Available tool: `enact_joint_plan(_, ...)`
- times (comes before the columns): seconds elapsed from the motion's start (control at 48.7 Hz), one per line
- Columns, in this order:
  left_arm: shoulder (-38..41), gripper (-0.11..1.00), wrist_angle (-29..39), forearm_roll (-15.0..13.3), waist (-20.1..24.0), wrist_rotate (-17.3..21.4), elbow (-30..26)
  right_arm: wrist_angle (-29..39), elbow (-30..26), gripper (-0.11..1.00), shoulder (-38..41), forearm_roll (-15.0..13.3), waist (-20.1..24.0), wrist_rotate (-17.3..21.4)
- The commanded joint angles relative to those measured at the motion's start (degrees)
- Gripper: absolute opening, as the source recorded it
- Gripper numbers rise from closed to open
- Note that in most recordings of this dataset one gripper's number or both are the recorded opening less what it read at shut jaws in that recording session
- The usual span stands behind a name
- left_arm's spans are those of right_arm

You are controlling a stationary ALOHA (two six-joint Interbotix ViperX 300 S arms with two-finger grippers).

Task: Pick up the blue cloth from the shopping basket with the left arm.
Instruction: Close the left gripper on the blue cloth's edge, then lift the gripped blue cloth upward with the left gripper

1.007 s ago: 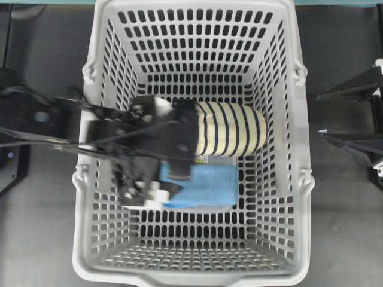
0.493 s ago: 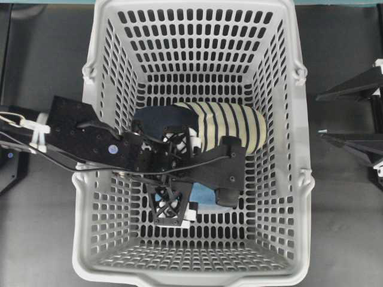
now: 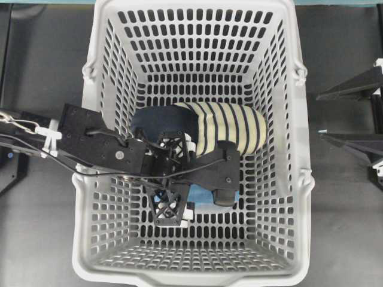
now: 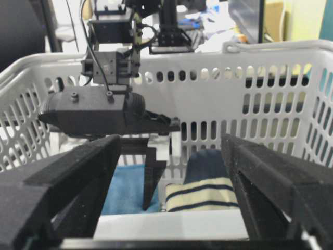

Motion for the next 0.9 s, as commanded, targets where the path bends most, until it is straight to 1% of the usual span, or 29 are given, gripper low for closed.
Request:
enact_joint_plan(0.0,-0.26,0.79,-0.09,0.18,0.09,-0.44,-0.09,-0.62,-1.14,0.76,0.35,0.18,-0.09,-0.09)
enact_joint_plan(0.062,-0.35,0.71,-0.09,0.18,0.09,-0.62,0.18,-0.7,-1.14,0.76,0.35,0.18,-0.09,-0.09)
enact_joint_plan(0.144,-0.53,0.57,0.0,0.18,0.09,0.18,0.7,-0.7,-1.14,0.76,0.35,0.18,-0.09,-0.09)
enact_joint_plan(0.308,-0.53,0.17,0.0,0.26,0.18,0.53,0.97,-0.79,-1.23,0.75,0.35,0.18,-0.09,-0.09)
enact_joint_plan(0.349,-0.62,0.1,0.18,0.18,0.18,0.62,0.79,-0.79,-1.23,0.76,0.35,0.18,-0.09,-0.18)
enact_joint_plan(0.514,-2.72,0.09,1.41,0.26,0.18,0.97,-1.32,-0.79,-1.14,0.75,0.26,0.18,-0.09,-0.18)
enact_joint_plan(0.616,-4.75,0.09,3.78,0.18,0.26,1.85,-4.39,-0.53,-1.14,0.75,0.26,0.18,-0.18,-0.09)
enact_joint_plan(0.719,-7.03,0.09,8.17,0.26,0.18,2.55,-8.79,-0.53,-1.05,0.75,0.18,0.18,-0.26,-0.09)
enact_joint_plan(0.883,-9.76,0.09,16.88,0.26,0.18,2.72,-17.58,-0.53,-0.97,0.75,0.09,0.18,-0.26,0.0)
